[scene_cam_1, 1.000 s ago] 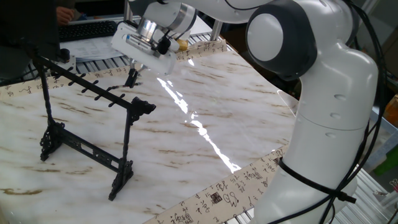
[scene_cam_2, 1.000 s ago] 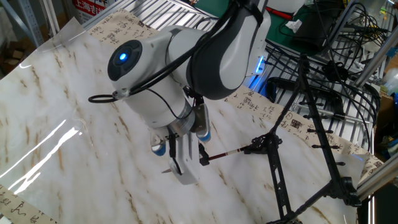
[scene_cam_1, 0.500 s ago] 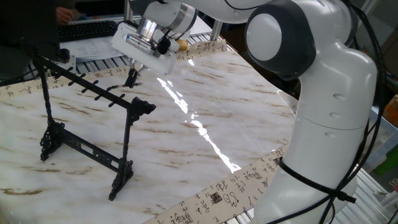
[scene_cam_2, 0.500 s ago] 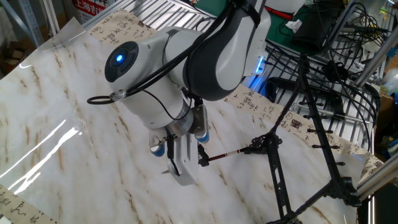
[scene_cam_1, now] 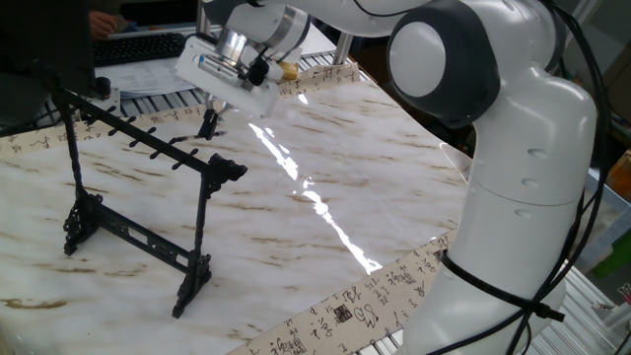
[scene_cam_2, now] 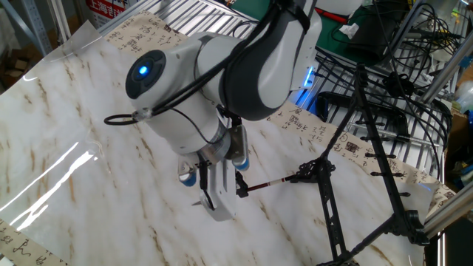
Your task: Place the brush on the pen rack
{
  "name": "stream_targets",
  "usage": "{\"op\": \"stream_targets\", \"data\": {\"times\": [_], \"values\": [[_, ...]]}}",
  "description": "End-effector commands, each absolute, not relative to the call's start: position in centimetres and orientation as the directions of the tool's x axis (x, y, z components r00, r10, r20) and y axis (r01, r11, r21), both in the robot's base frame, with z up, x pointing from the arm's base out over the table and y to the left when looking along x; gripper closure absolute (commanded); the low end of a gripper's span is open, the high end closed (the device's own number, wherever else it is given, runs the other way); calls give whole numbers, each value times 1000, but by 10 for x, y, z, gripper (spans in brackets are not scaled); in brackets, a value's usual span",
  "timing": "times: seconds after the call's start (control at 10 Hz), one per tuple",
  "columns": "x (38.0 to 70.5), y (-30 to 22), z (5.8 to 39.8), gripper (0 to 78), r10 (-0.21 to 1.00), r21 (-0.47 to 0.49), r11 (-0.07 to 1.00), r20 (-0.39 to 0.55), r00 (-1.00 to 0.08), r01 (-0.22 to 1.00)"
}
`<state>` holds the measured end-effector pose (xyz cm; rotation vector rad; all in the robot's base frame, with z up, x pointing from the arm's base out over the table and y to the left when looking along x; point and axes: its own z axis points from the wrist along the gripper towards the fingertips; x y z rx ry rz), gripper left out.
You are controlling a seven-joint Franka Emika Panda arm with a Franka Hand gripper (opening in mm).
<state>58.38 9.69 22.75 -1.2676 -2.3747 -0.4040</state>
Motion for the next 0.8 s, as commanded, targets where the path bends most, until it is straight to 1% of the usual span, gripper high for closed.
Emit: {"op": "stream_targets", "data": {"times": [0.1,0.4,0.8], "values": [[585,97,231,764,715,42,591,436,-547,806],[585,97,231,764,689,48,637,411,-596,769],[585,97,231,764,702,33,620,424,-573,784]]}}
